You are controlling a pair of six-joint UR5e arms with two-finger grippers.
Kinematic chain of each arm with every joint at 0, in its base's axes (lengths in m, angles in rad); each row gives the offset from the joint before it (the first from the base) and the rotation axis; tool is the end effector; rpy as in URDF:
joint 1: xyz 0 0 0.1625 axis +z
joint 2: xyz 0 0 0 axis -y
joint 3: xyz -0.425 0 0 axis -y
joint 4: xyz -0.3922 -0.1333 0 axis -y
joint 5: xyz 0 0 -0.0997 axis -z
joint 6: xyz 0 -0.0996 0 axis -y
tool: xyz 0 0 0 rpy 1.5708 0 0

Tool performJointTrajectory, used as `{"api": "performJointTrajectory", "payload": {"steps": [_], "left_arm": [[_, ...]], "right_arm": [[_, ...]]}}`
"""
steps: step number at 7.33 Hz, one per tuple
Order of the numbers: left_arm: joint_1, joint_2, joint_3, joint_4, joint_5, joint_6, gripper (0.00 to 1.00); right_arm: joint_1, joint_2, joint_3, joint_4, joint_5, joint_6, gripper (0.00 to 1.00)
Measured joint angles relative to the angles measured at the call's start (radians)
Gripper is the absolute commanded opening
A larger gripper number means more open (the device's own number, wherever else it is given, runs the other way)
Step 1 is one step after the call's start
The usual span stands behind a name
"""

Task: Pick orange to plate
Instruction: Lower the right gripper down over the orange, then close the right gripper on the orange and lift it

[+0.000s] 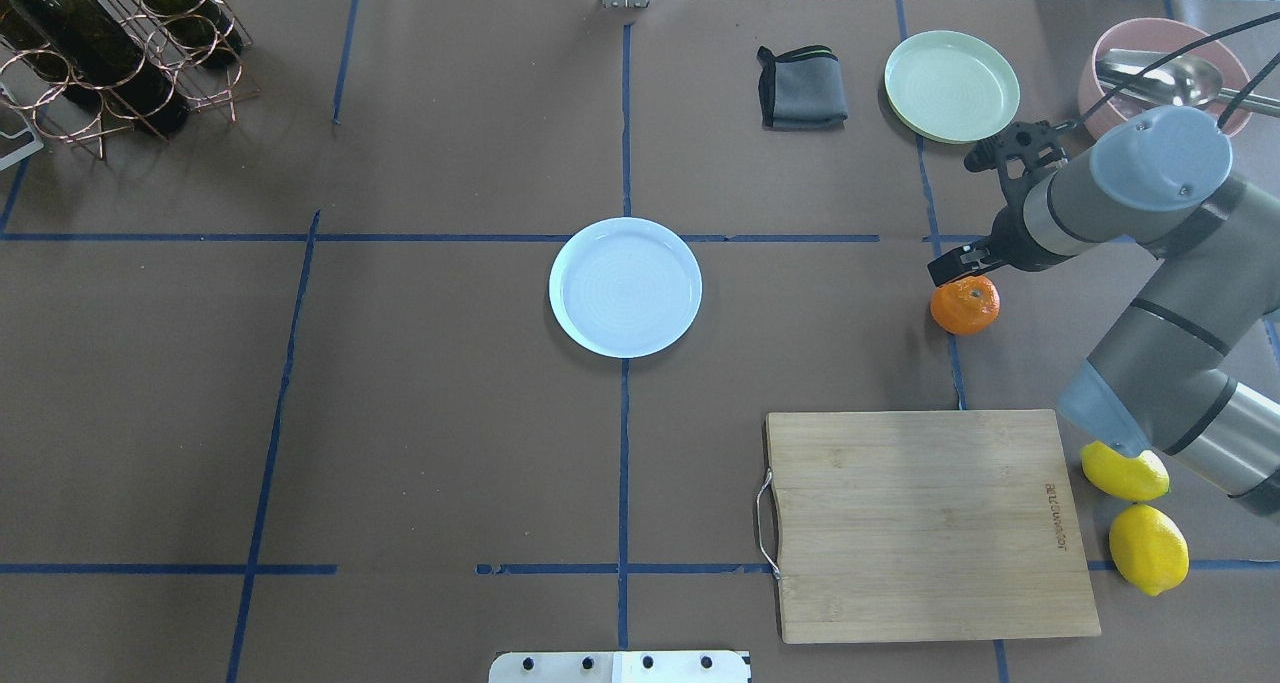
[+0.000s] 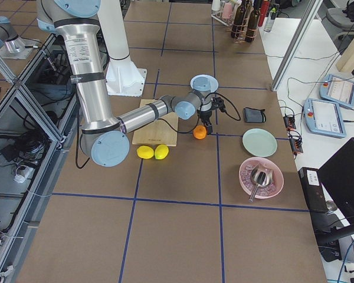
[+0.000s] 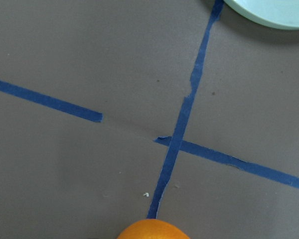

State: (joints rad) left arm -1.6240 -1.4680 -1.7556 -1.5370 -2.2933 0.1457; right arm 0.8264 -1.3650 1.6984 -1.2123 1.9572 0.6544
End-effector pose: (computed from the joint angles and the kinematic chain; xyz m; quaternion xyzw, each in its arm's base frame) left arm -0.0913 -0.4462 0.6230 0.0575 0.3494 0.0517 0.9338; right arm -0.3314 -0.5011 0.4576 0.1384 -0.3525 -0.1066 0.9194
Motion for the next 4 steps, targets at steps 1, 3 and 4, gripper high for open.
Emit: {"api": "performJointTrajectory", "payload": {"steps": [1,3,4], "left_arm": [[0.000,0.000,-0.002,0.000,0.000,0.000,1.00],[0.000,-0.001,-0.004,0.000,0.000,0.000,1.00],[0.000,-0.001,-0.006,-0.001,0.000,0.000,1.00]], "right_arm": [[-0.011,-0.002,-0.008,0.010,-0.007,0.006,1.00],[-0.027,-0.007,-0.013,0.015,-0.015,0.009,1.00],[-0.037,-0.008,-0.020,0.016,-0.024,0.010,1.00]]}}
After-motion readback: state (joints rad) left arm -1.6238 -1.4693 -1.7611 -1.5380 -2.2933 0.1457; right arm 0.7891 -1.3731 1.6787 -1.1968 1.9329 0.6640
